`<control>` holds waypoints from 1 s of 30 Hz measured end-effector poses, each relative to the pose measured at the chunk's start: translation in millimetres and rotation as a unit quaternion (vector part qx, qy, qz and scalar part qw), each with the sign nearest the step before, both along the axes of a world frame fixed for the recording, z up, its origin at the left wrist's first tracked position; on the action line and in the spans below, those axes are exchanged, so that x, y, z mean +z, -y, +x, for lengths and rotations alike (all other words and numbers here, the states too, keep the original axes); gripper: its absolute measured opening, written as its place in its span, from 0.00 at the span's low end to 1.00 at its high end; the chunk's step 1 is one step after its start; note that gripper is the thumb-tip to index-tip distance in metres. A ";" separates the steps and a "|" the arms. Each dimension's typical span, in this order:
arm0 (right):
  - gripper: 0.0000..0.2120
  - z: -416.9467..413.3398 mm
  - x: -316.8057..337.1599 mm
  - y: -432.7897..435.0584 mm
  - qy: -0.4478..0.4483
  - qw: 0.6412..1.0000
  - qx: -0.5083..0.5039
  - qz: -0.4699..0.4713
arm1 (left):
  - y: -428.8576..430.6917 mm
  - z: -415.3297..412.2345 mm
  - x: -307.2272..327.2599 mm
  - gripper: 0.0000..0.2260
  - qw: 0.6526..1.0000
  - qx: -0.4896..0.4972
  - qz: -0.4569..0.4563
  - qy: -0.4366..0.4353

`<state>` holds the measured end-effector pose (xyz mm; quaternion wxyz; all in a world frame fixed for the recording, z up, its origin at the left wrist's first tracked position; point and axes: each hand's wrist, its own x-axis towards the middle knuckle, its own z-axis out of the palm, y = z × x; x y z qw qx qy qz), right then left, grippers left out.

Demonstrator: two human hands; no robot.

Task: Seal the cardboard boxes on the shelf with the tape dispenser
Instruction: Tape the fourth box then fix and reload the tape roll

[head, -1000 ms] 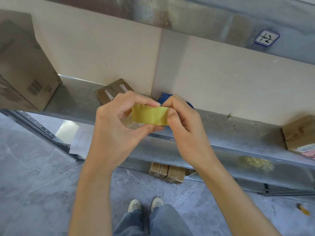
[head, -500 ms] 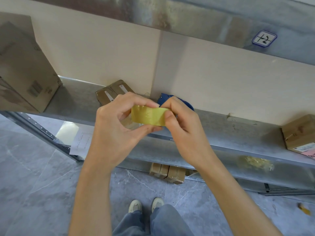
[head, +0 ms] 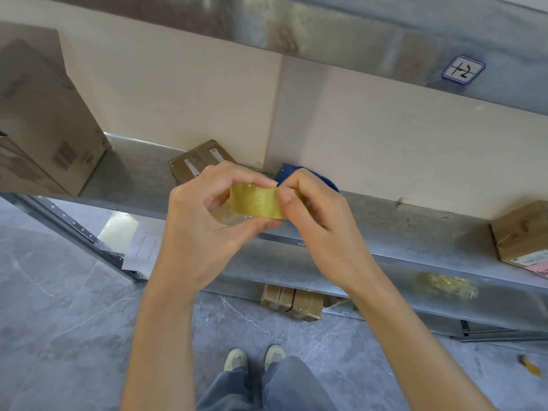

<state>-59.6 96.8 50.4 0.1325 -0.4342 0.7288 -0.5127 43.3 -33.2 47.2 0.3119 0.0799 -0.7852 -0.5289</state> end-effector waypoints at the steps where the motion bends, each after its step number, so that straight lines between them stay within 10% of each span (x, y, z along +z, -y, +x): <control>1: 0.13 -0.7 -0.9 0.9 -0.006 1.000 -0.001 0.004 | 0.6 0.1 -0.4 0.17 1.000 0.001 0.000 0.001; 8: 0.08 -9.8 -4.7 2.5 -0.032 0.991 -0.117 -0.047 | 4.9 -1.3 -5.3 0.16 0.997 0.048 -0.054 0.002; 19: 0.12 2.6 -19.3 16.5 -0.305 0.940 -0.145 0.046 | 2.2 -4.2 -9.1 0.11 0.969 0.142 -0.202 0.002; 30: 0.11 -8.8 -19.3 15.8 -0.309 0.946 -0.097 0.015 | 2.1 -5.3 -15.0 0.11 0.969 0.137 -0.206 -0.013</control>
